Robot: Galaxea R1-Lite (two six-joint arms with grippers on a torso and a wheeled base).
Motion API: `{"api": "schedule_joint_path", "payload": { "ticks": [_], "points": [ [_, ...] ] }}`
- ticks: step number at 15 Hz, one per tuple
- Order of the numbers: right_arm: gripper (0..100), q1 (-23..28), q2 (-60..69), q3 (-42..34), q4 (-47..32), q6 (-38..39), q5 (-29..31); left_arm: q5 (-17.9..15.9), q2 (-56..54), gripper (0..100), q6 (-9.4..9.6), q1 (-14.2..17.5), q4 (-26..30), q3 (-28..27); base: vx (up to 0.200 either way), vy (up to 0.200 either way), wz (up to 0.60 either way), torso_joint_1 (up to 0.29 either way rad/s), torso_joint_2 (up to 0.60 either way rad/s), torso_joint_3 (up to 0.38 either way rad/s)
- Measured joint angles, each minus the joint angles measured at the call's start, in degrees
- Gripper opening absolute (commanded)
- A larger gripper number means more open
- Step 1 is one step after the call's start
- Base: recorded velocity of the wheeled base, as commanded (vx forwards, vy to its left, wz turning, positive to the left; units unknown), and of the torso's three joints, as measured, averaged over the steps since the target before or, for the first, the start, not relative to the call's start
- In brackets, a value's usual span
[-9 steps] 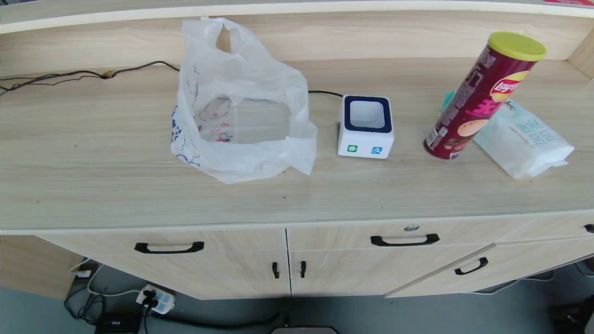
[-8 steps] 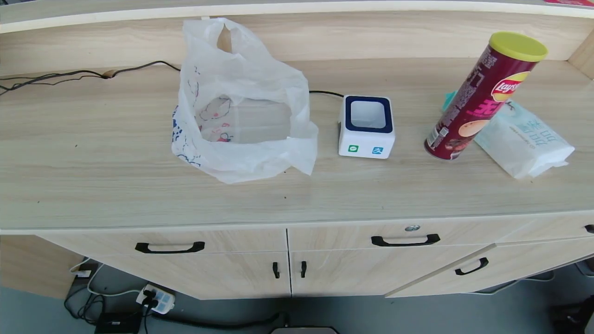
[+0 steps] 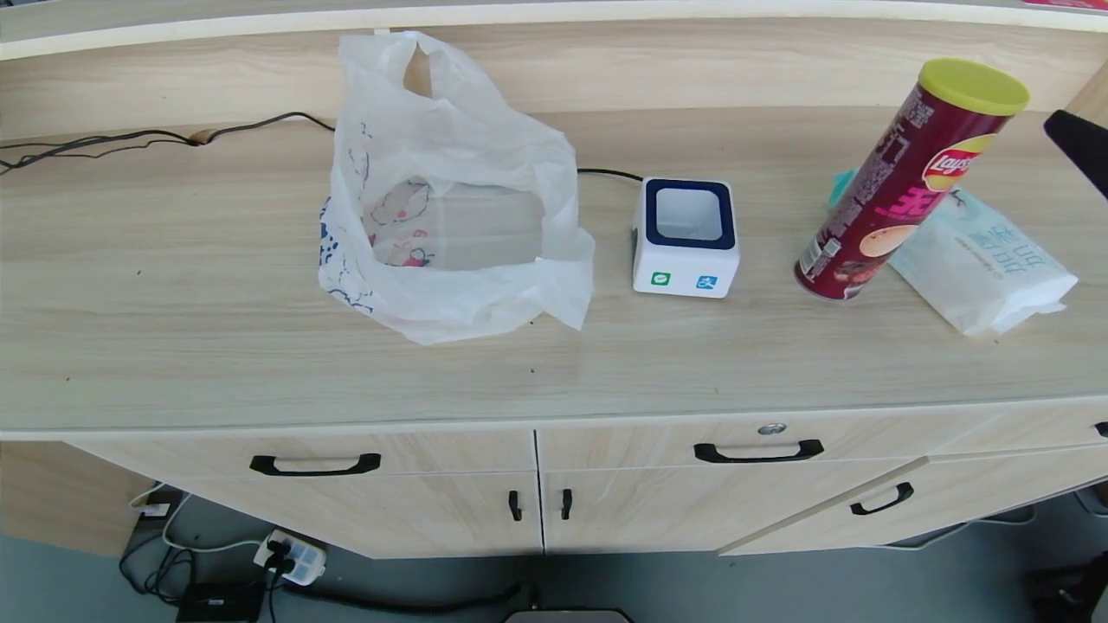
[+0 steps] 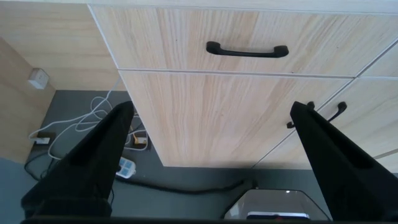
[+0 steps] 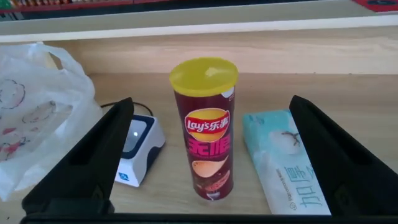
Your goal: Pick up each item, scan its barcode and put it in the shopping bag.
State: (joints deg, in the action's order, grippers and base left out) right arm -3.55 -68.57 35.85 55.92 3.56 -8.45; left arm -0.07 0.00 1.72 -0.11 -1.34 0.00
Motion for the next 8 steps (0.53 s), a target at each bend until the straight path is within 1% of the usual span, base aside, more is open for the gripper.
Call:
{"api": "schedule_joint_path", "payload": {
  "ticks": [3, 8],
  "points": [
    [100, 0.96, -7.30, 0.13, 1.15, 1.50, -0.04, -0.02, 0.00, 100, 0.00, 0.00, -0.11, 0.00, 0.000, 0.000, 0.00, 0.000, 0.00, 0.000],
    [100, 1.49, -14.51, 4.57, 1.34, 1.37, -0.02, -0.02, 0.00, 100, -0.35, 0.04, -0.10, 0.00, 0.000, 0.000, 0.00, 0.000, 0.00, 0.000]
  ]
}}
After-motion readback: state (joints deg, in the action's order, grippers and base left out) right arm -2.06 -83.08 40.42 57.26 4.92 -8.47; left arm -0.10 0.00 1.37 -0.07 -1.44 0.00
